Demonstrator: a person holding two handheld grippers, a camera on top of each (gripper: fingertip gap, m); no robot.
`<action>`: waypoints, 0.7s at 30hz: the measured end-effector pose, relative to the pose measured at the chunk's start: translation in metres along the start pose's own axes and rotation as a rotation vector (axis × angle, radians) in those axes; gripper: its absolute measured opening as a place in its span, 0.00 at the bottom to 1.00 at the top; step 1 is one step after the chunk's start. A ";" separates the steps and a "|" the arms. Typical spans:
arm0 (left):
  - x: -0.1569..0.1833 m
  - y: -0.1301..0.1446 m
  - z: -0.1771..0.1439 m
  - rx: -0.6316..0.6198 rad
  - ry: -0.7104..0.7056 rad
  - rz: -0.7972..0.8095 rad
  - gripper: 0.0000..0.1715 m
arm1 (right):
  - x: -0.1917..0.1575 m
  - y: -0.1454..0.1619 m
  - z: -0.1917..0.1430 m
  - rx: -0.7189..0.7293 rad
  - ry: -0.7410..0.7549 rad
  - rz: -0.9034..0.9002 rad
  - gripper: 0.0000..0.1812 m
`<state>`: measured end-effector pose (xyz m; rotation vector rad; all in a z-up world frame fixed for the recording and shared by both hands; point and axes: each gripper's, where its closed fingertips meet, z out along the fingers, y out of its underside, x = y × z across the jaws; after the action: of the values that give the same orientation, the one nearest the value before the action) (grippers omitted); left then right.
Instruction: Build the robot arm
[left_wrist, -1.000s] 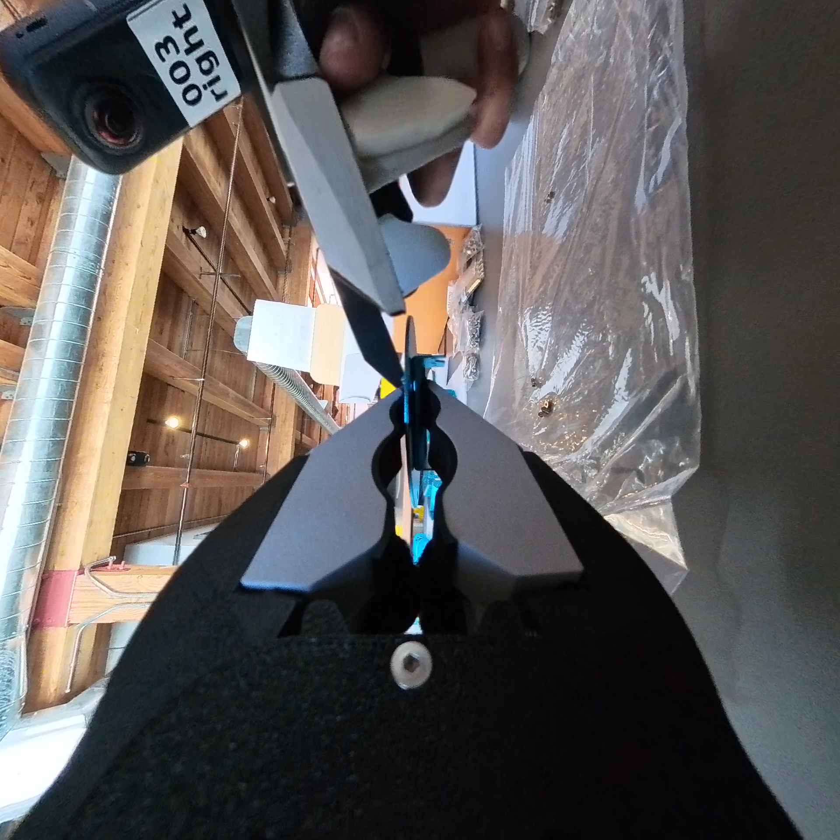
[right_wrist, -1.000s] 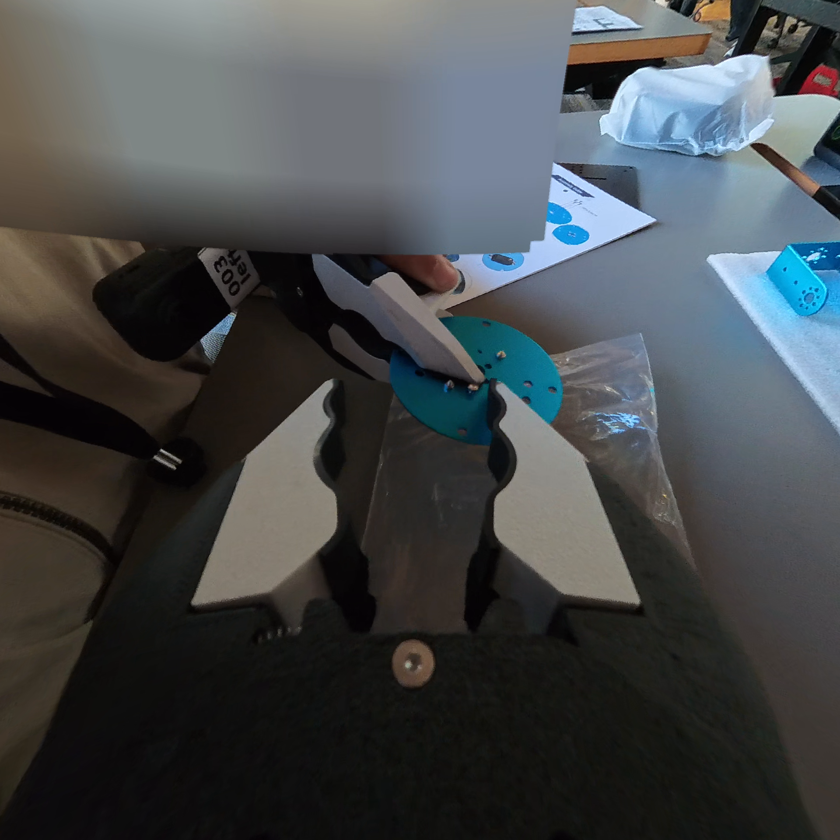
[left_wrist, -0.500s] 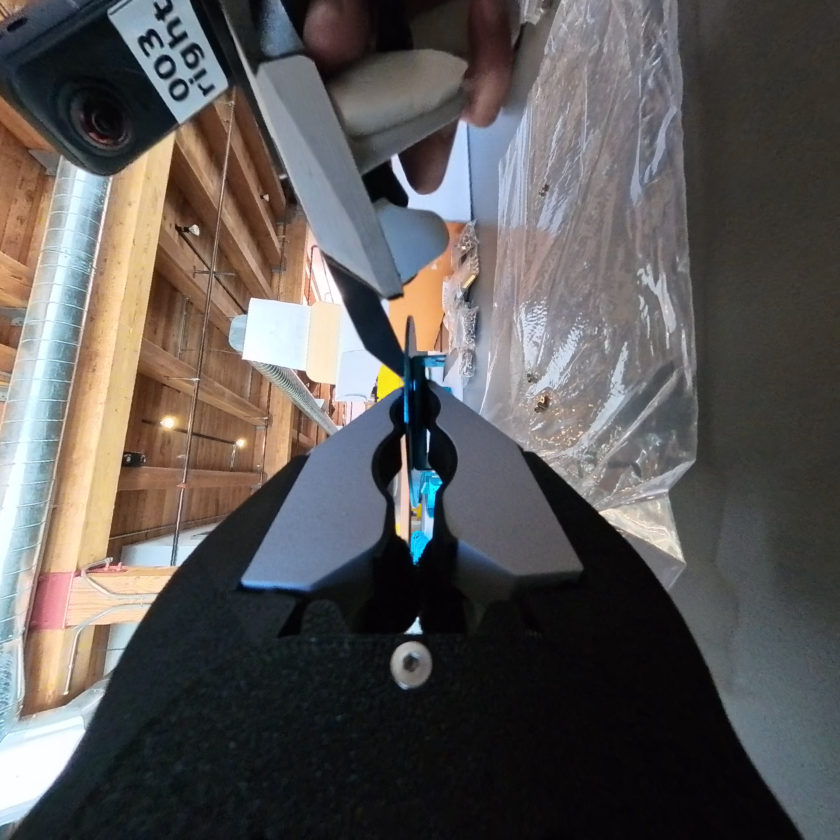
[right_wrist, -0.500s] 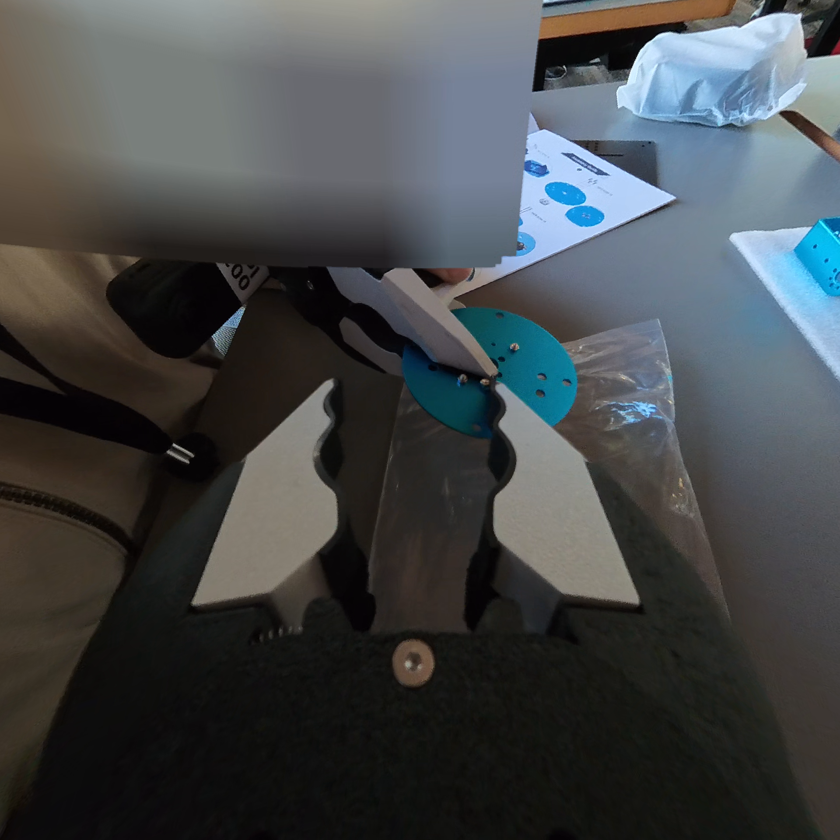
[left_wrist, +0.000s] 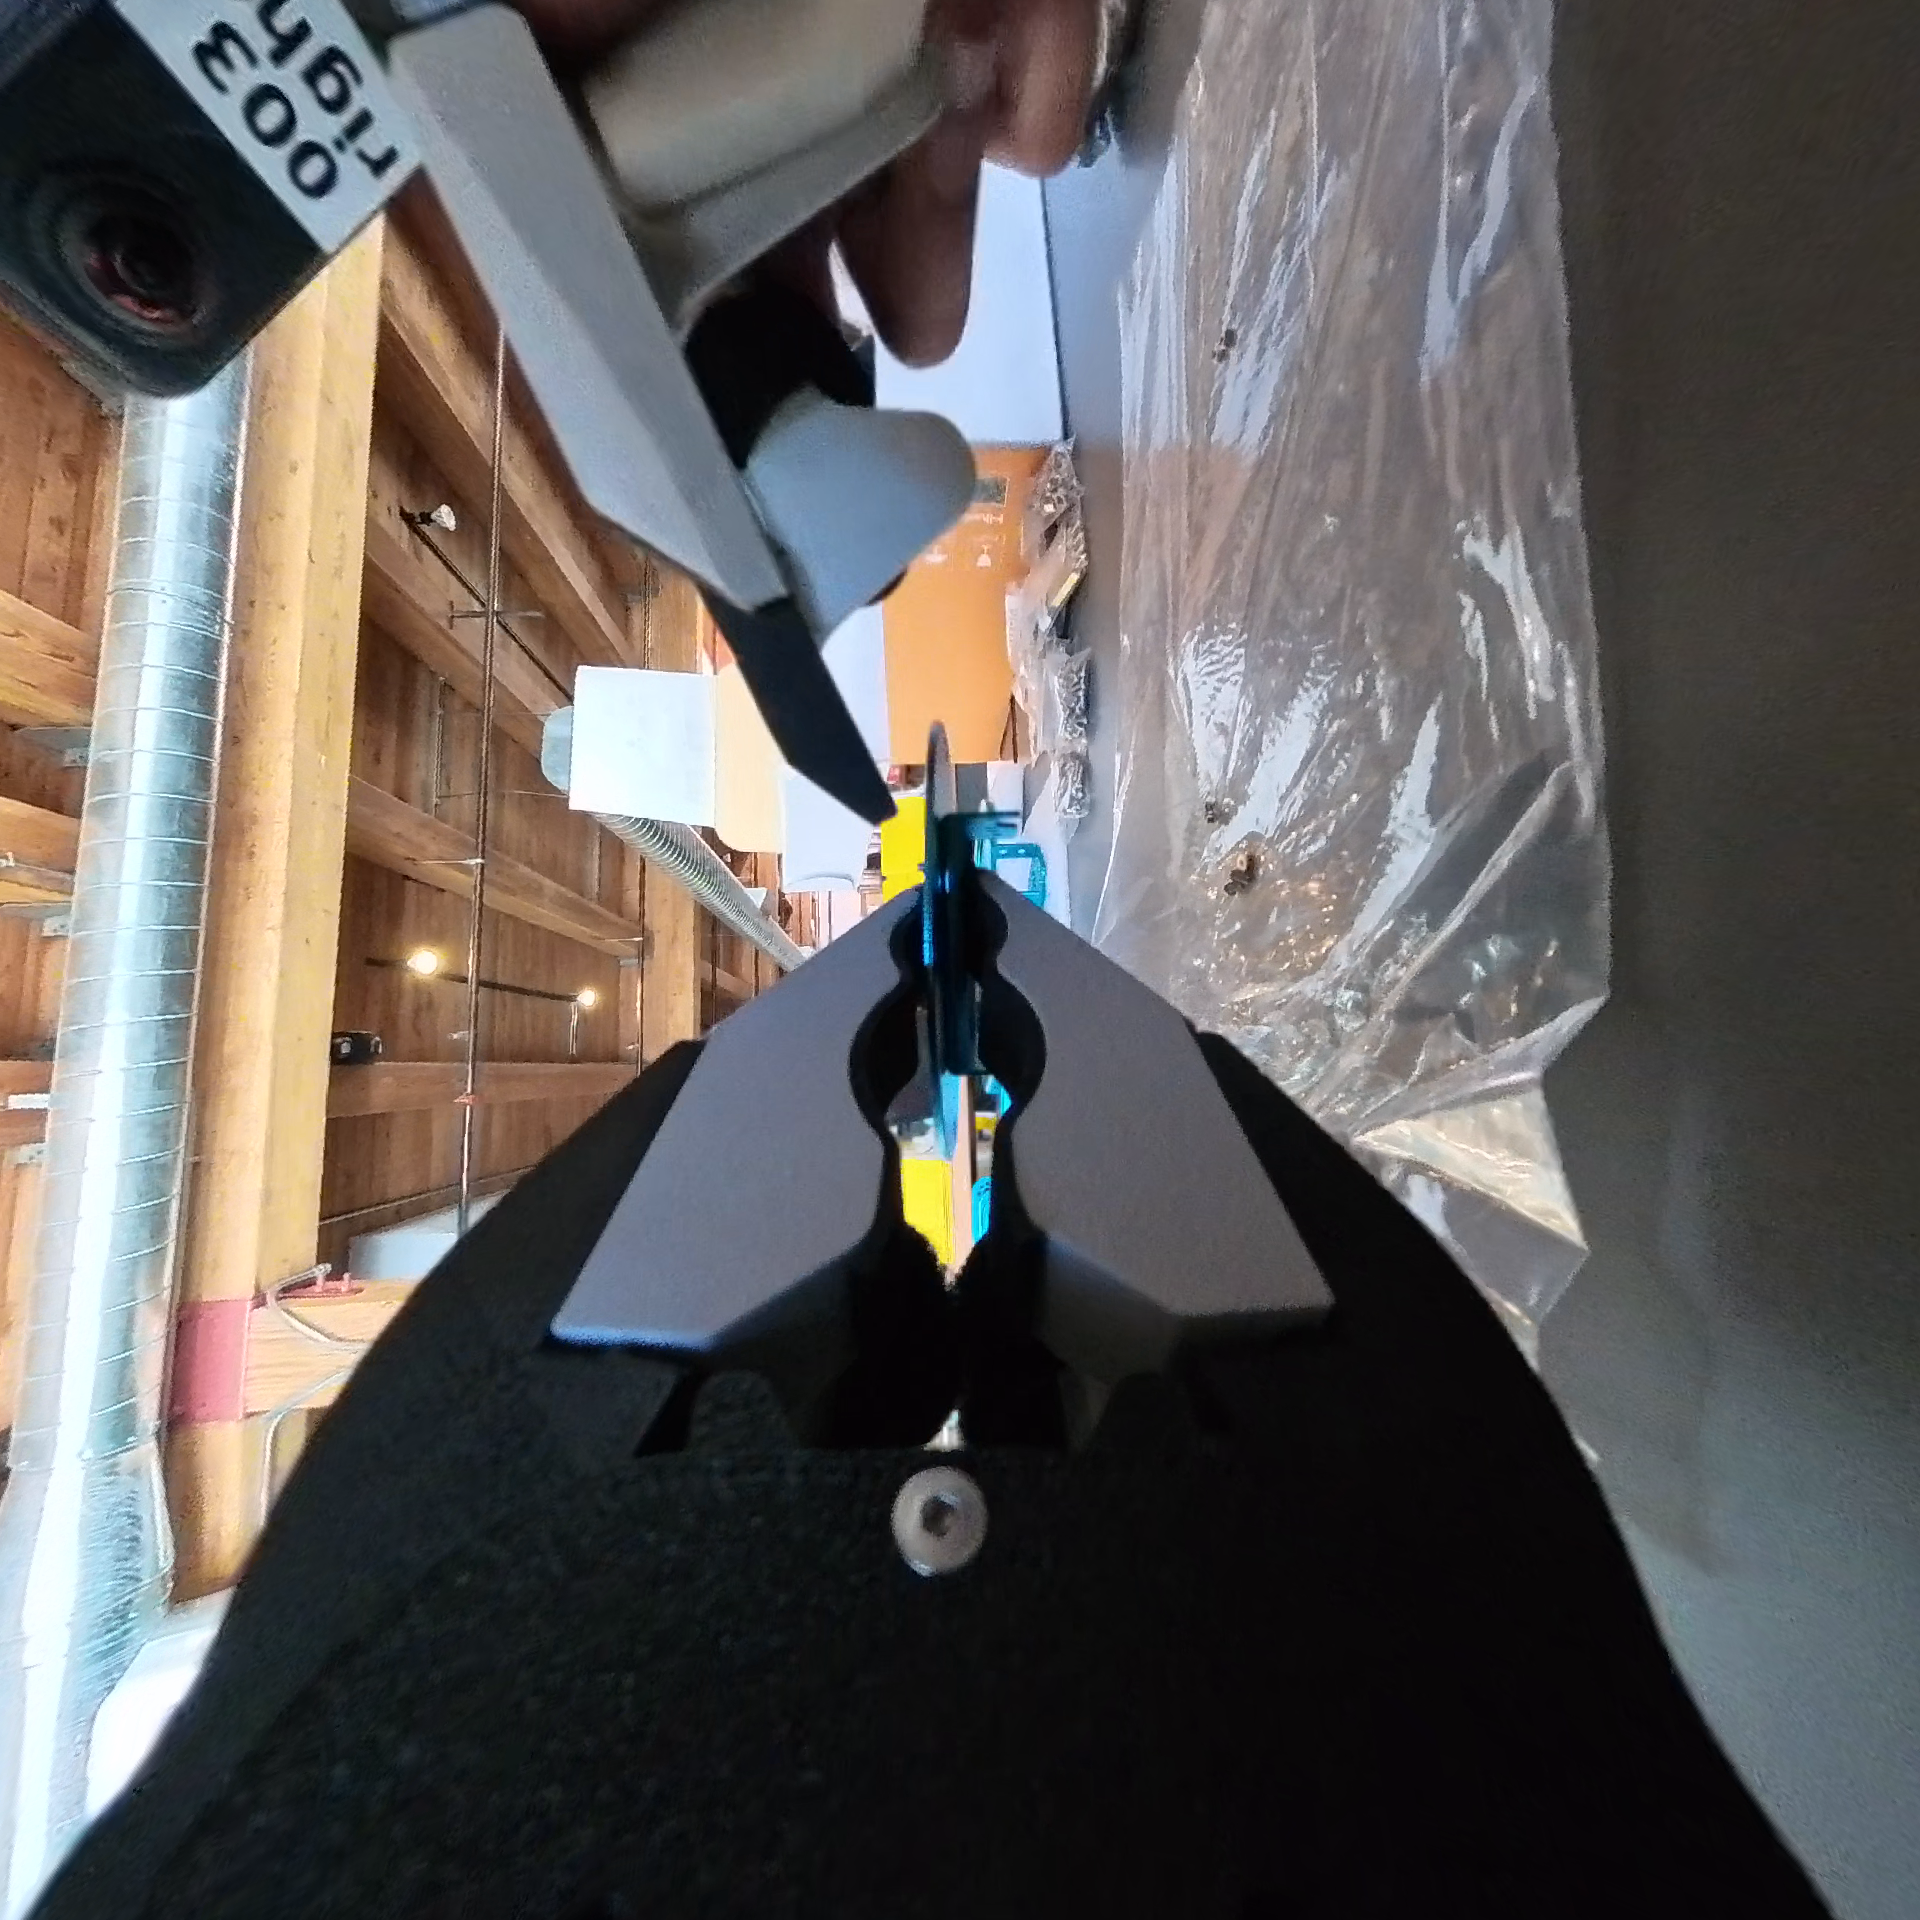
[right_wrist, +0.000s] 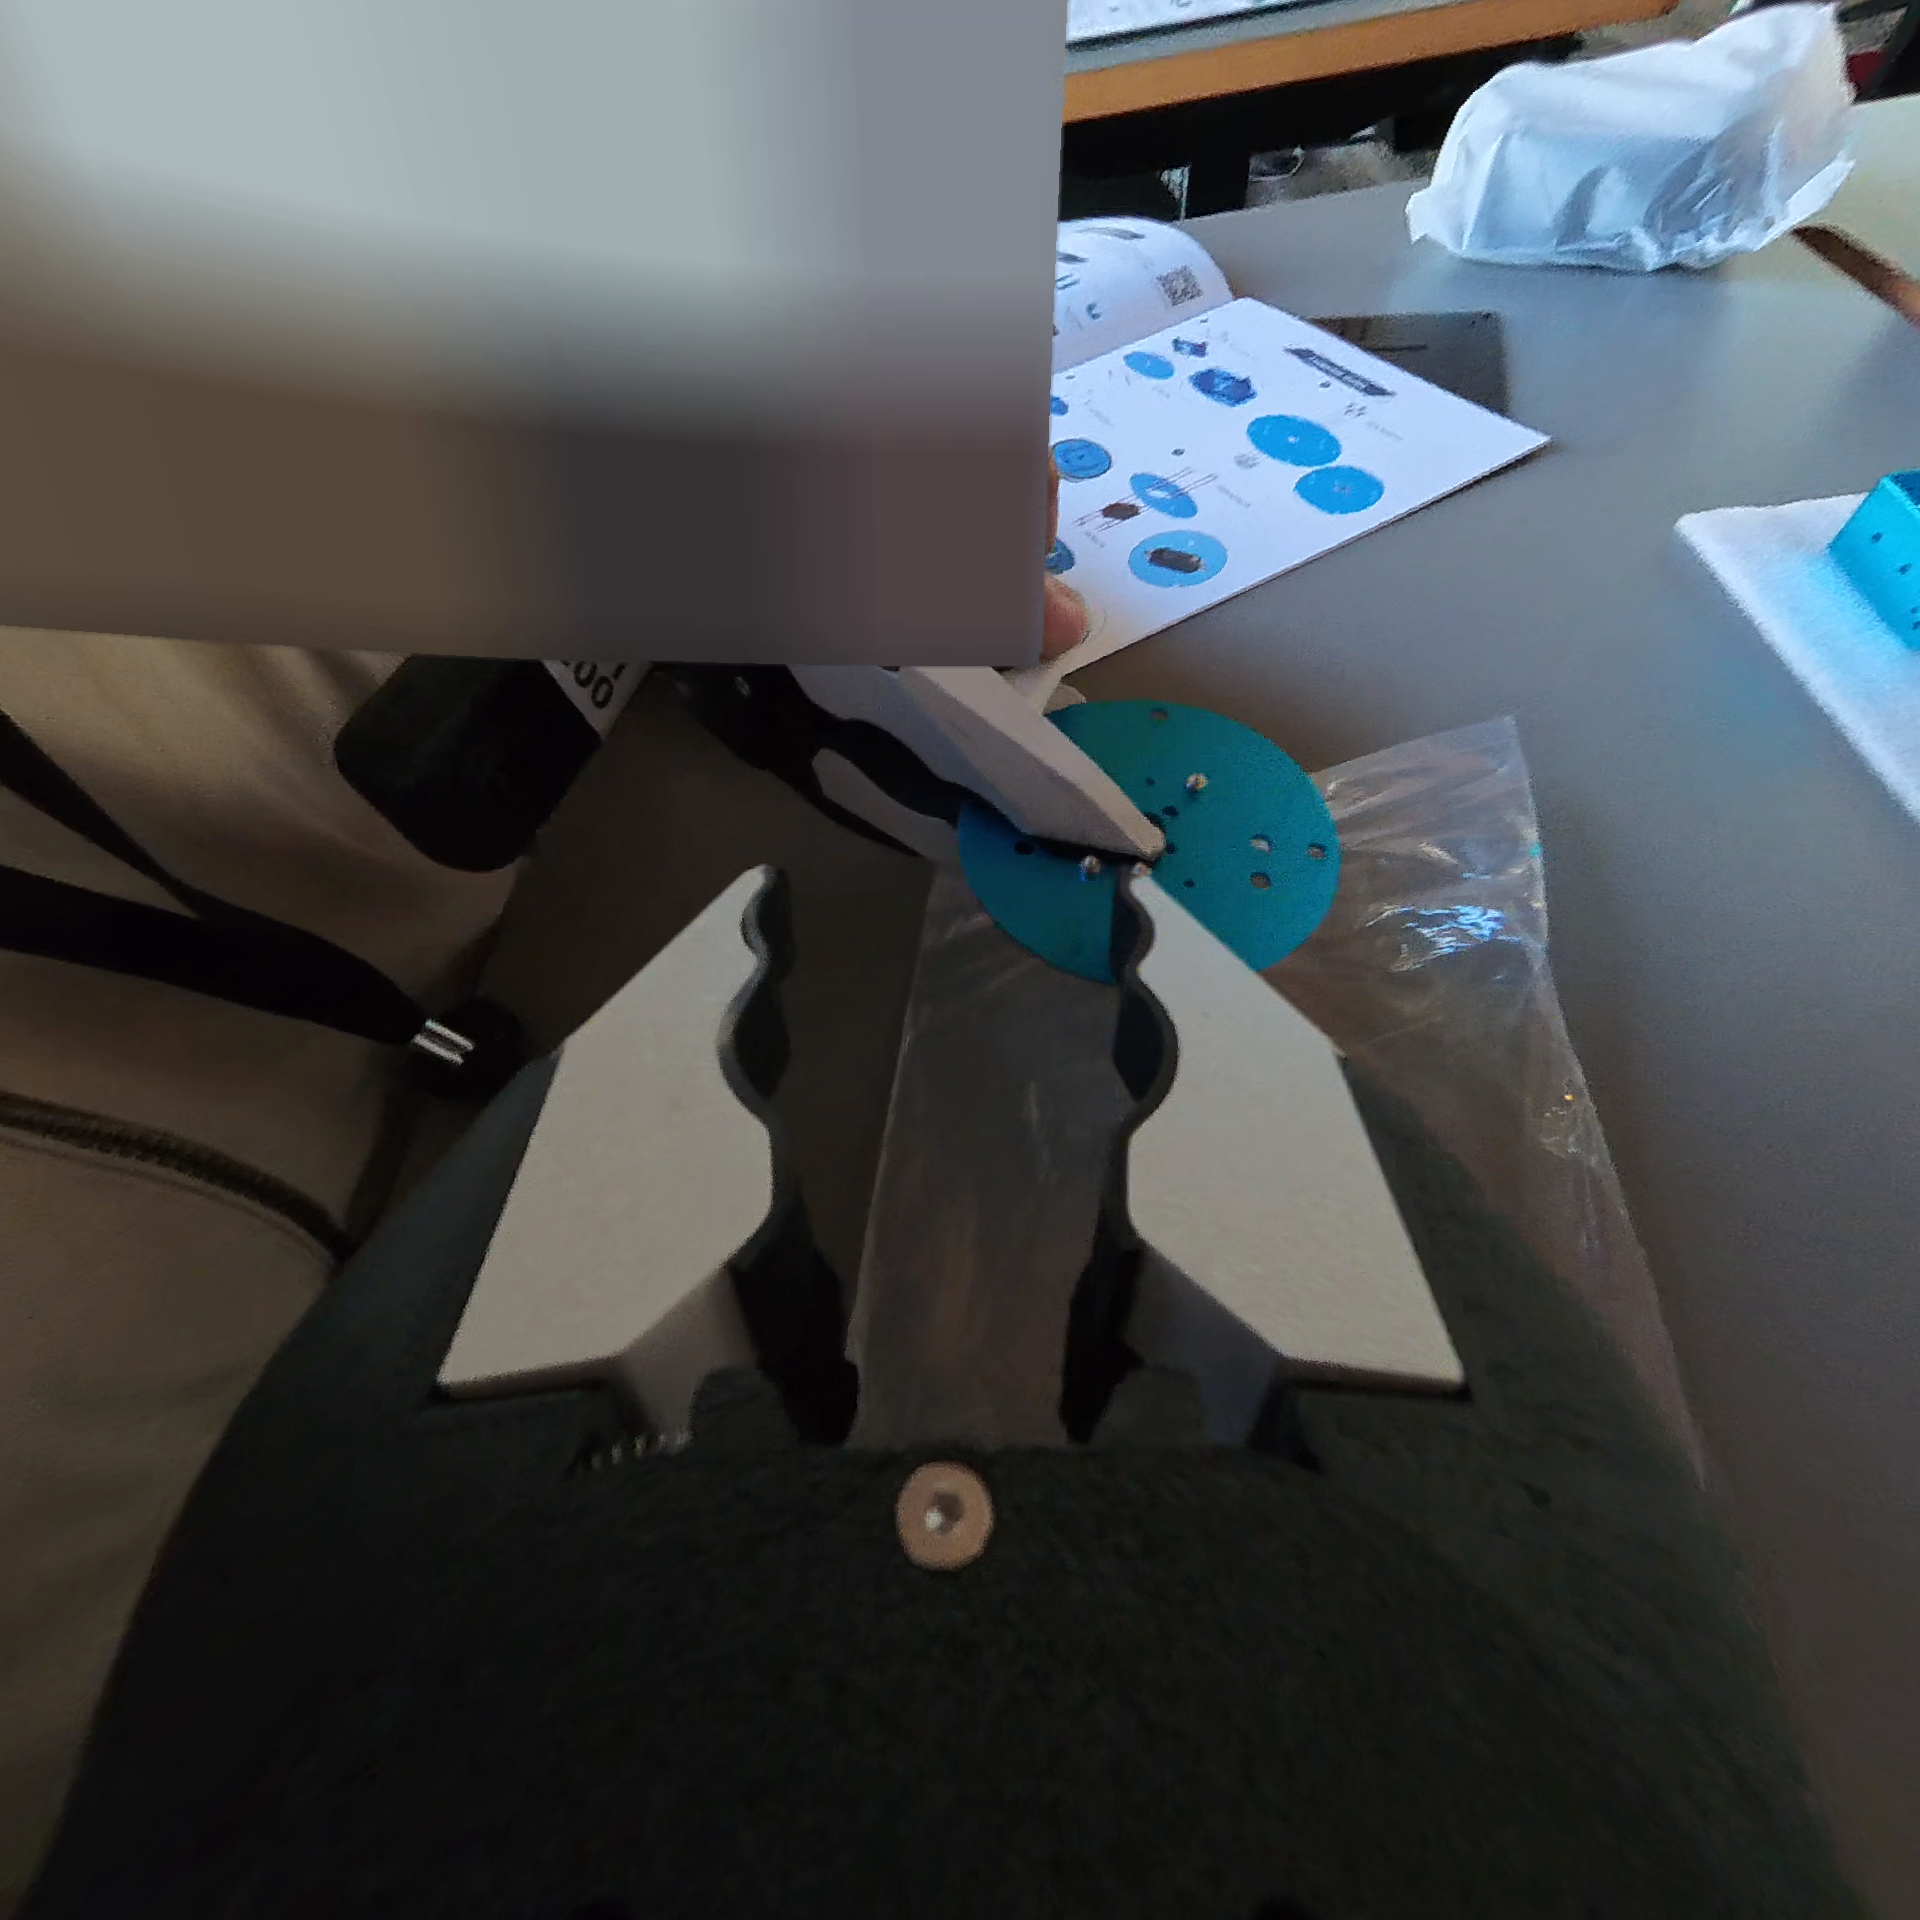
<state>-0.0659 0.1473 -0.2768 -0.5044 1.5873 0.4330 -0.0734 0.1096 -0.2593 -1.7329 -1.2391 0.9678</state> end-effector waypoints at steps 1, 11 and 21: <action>-0.001 0.000 0.000 0.003 -0.001 -0.007 0.01 | 0.001 0.000 0.001 0.001 0.010 -0.006 0.38; 0.002 0.002 0.001 -0.010 0.010 0.003 0.01 | -0.006 0.002 0.004 -0.016 -0.029 0.011 0.35; 0.005 0.001 0.000 -0.004 0.025 0.012 0.01 | -0.007 0.006 0.016 -0.028 -0.030 0.046 0.52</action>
<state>-0.0666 0.1484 -0.2821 -0.5047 1.6146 0.4404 -0.0867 0.1043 -0.2705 -1.7817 -1.2422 1.0110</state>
